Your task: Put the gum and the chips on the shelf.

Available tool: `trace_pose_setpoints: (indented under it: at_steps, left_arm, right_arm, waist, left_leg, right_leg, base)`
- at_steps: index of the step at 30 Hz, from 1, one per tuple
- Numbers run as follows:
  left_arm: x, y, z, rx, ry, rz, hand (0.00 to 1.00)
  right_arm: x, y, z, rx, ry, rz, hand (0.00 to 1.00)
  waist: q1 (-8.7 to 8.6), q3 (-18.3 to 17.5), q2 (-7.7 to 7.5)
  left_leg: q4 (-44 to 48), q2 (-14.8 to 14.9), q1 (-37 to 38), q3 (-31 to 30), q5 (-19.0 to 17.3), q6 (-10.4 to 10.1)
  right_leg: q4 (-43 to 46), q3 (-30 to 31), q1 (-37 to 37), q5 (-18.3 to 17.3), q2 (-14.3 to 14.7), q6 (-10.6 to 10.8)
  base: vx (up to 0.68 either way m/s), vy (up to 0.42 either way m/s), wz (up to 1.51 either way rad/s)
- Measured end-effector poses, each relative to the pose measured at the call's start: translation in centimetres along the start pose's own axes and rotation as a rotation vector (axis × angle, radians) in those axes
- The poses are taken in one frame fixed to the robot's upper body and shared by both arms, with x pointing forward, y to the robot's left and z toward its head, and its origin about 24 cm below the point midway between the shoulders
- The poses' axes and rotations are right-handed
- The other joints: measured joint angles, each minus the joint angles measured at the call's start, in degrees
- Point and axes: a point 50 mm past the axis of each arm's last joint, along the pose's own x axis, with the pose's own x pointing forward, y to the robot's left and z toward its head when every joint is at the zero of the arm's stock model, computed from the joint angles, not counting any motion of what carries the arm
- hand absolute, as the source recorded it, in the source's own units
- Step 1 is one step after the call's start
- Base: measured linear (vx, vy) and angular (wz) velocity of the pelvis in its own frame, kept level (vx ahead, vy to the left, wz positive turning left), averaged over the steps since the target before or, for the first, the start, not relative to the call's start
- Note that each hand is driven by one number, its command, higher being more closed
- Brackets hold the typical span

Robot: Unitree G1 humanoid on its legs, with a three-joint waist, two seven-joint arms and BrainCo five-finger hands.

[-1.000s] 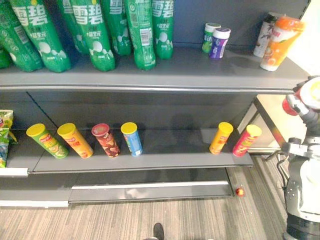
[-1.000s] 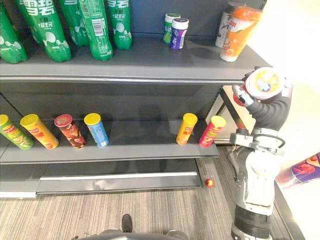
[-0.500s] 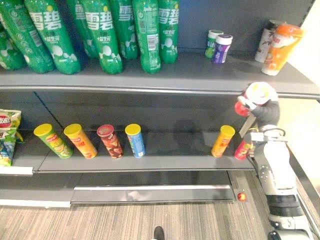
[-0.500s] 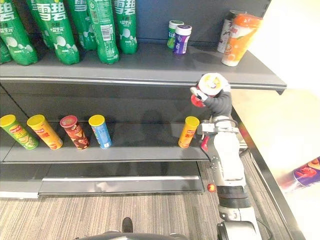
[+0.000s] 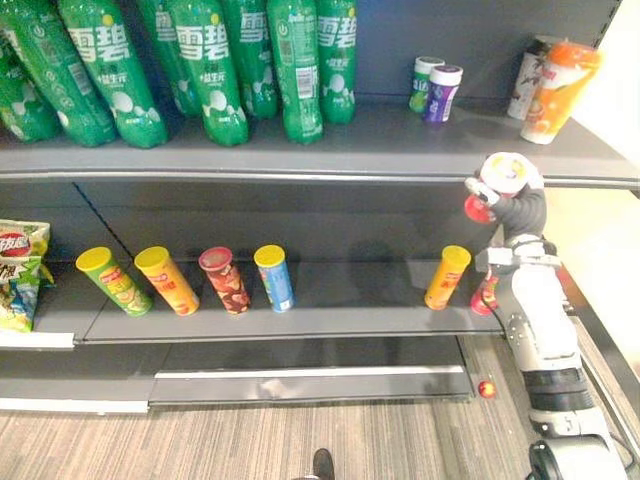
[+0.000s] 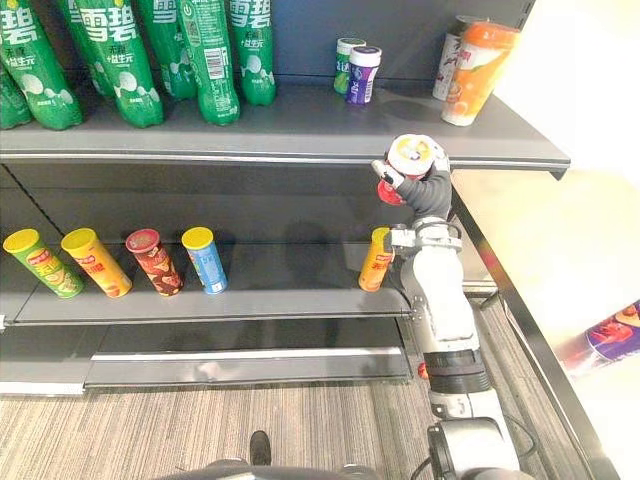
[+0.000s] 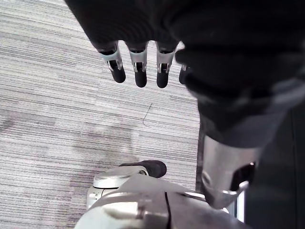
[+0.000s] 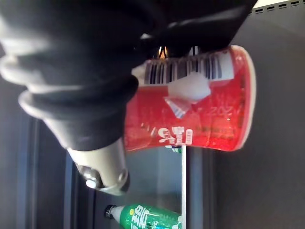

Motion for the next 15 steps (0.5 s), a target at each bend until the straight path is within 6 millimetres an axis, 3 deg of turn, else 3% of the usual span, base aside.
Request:
trace_pose_setpoints:
  at_steps: [15]
  left_arm:
    - [0.0,-0.2,0.0,-0.002,0.0,-0.006,0.0]
  right_arm:
    - [-0.6,1.6,1.6,0.008,-0.047,0.157,1.0]
  waist:
    - [0.28,0.69,0.59]
  left_leg:
    - [0.0,0.58,-0.71,0.1,0.23,-0.29]
  right_leg:
    - [-1.37,0.18,-0.14,0.86,0.78,-0.35]
  base:
    - [0.03,-0.007,0.0]
